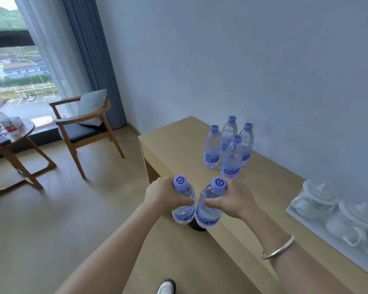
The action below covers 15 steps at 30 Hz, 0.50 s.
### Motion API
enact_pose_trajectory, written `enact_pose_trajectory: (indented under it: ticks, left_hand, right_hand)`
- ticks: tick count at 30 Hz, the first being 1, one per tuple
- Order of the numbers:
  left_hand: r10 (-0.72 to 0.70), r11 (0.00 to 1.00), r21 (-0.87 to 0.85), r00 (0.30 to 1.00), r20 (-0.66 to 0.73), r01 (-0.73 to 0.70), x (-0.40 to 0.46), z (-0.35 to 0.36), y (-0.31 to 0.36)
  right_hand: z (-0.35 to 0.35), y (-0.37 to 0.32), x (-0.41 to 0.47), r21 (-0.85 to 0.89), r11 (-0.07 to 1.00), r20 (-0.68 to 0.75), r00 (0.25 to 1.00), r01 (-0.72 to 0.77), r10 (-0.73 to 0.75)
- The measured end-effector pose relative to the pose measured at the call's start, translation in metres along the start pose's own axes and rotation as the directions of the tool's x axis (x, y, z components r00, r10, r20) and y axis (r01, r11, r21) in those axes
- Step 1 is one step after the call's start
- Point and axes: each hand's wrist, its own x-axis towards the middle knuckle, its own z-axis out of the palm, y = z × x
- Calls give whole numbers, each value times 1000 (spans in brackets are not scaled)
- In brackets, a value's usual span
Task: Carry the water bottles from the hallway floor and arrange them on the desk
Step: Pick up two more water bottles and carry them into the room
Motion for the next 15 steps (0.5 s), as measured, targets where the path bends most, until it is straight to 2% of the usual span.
enact_pose_trajectory:
  ticks: [8, 15]
  left_hand:
    - [194, 981, -17, 969, 150, -194, 153, -5, -16]
    - [277, 960, -48, 924, 263, -275, 247, 6, -15]
  right_hand:
    - [17, -18, 114, 59, 974, -87, 971, -219, 223]
    - [23, -14, 179, 110, 900, -218, 874, -421, 435]
